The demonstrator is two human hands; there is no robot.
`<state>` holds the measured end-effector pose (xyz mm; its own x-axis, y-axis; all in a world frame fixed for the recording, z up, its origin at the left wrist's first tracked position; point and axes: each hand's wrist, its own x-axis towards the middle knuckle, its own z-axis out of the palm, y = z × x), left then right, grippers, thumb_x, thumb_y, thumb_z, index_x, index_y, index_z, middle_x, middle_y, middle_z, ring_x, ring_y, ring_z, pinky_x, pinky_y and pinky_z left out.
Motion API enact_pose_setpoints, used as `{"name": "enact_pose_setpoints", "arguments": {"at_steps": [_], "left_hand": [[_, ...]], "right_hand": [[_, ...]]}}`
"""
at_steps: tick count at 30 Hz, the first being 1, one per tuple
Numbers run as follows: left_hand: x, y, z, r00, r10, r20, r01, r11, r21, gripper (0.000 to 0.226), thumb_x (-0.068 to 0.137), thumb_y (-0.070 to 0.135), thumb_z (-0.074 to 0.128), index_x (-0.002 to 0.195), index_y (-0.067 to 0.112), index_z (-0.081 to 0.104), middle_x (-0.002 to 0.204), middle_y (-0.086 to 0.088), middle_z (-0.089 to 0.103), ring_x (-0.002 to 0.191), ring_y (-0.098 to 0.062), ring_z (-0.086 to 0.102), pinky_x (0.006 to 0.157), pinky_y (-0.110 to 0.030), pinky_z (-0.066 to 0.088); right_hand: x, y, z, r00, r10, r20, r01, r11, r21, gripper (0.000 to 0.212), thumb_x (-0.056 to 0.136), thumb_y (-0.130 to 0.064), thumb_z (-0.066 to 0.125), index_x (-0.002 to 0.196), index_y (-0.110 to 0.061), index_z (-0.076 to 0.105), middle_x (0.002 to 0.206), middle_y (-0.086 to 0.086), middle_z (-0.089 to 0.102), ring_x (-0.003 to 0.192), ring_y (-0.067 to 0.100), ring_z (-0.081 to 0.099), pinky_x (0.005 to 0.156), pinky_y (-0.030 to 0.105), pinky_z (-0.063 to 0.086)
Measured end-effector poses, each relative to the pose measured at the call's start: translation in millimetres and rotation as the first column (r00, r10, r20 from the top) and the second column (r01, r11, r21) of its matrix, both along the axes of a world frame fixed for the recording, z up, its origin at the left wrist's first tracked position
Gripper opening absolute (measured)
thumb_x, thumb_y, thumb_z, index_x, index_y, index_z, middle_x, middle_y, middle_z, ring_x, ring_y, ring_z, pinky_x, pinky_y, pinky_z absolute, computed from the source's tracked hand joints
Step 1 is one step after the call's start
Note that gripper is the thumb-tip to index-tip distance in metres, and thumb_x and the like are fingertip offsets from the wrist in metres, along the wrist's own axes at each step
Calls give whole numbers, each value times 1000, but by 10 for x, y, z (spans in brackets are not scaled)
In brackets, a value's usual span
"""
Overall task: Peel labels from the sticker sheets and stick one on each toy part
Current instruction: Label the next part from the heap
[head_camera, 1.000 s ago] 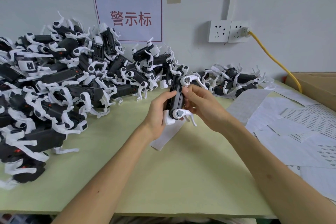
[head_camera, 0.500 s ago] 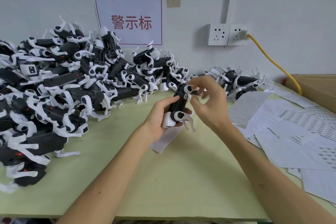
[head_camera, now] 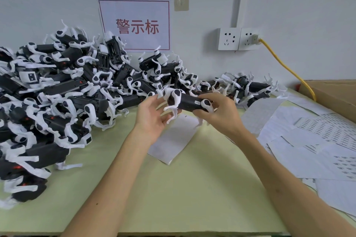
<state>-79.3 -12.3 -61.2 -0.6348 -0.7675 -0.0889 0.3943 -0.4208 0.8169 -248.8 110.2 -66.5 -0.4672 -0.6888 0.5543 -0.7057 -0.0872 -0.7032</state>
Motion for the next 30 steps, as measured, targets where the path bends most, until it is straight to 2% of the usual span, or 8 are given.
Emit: {"name": "enact_pose_setpoints", "arguments": {"at_steps": [3, 6, 10, 14, 18, 23, 26, 30], "left_hand": [[12, -6, -32, 999, 43, 31, -44, 998, 45, 31, 101, 33, 49, 106, 10, 70, 101, -11, 74, 82, -30, 75, 64, -28, 49], [26, -20, -70, 986, 123, 109, -131, 989, 68, 28, 102, 27, 45, 106, 11, 66, 110, -10, 76, 80, -27, 76, 65, -30, 53], [0, -20, -98, 975, 159, 156, -170, 984, 57, 21, 100, 23, 45, 99, 13, 63, 109, -9, 75, 78, -26, 73, 64, -30, 52], [-47, 18, -113, 969, 148, 197, -155, 988, 21, 21, 101, 22, 45, 99, 13, 63, 103, -7, 75, 75, -26, 72, 69, -31, 51], [-80, 57, -108, 963, 154, 223, -148, 988, -44, 23, 101, 20, 42, 97, 12, 64, 95, -7, 76, 72, -27, 71, 67, -32, 48], [-100, 103, -110, 950, 152, 273, -132, 987, -91, 24, 101, 20, 43, 95, 13, 65, 89, -4, 76, 65, -24, 70, 63, -31, 46], [-97, 101, -121, 941, 157, 301, -126, 985, -121, 25, 101, 21, 43, 94, 14, 66, 85, -3, 77, 61, -21, 70, 62, -30, 45], [-126, 119, -139, 928, 154, 340, -104, 982, -160, 28, 101, 22, 42, 91, 16, 67, 78, 1, 77, 60, -20, 70, 64, -30, 45]], "right_hand": [[-8, -18, -6, 915, 94, 393, -147, 983, 107, 20, 83, -17, 82, 101, -12, 73, 85, 7, 69, 59, 19, 64, 62, 30, 58], [-33, -11, 37, 598, 184, 780, -284, 959, -8, 8, 93, -7, 65, 97, -1, 67, 84, 15, 62, 57, 25, 66, 62, 32, 60], [-213, 21, 127, 245, 283, 927, 7, 956, -293, 9, 98, 3, 45, 96, 1, 53, 81, 22, 67, 56, 25, 69, 60, 32, 62], [-712, 332, 290, 449, 211, 868, 372, 839, -397, 16, 98, -14, 65, 107, -3, 59, 88, 7, 64, 72, 10, 64, 70, 24, 53], [-1206, 816, 369, 400, 303, 865, 652, 569, -501, 38, 102, -46, 46, 130, -21, 51, 129, -7, 56, 109, 8, 62, 91, 26, 51], [-1081, 615, 251, 372, -18, 928, 590, 776, -222, 18, 100, -21, 46, 114, -17, 57, 118, -2, 60, 93, 15, 72, 81, 25, 50], [-845, 353, 292, 583, -132, 801, 455, 871, -187, 21, 97, -8, 49, 112, -15, 62, 98, 0, 63, 80, 15, 69, 69, 22, 48], [-652, -28, 239, 844, -187, 503, 225, 974, -16, 39, 92, -10, 63, 130, -14, 57, 117, 6, 65, 97, 22, 67, 74, 32, 54]]}}
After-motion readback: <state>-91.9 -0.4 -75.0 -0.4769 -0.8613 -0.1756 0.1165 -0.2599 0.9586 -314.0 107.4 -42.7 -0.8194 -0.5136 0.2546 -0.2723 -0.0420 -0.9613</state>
